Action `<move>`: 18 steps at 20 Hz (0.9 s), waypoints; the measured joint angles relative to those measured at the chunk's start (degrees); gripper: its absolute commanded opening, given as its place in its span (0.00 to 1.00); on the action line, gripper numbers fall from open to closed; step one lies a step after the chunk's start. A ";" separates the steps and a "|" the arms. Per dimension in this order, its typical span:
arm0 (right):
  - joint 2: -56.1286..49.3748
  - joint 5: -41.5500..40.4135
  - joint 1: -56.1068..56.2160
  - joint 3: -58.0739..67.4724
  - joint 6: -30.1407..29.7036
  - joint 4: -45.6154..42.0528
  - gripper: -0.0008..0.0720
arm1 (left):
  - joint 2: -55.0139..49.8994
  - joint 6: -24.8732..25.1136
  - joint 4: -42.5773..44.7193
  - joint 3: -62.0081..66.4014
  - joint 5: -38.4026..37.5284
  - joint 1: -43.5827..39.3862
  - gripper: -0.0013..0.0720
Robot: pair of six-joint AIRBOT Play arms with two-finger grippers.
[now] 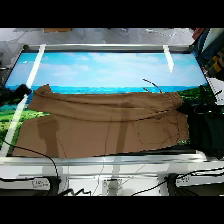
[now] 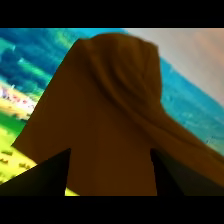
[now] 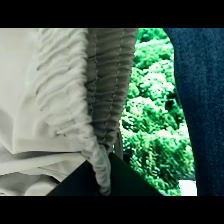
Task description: Fold the clothes and pants, and hang the long-sleeved shirts on hangers.
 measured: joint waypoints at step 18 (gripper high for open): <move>0.02 0.31 0.00 0.00 0.13 0.28 0.05 | -10.54 0.02 -0.22 -2.27 8.76 0.96 0.40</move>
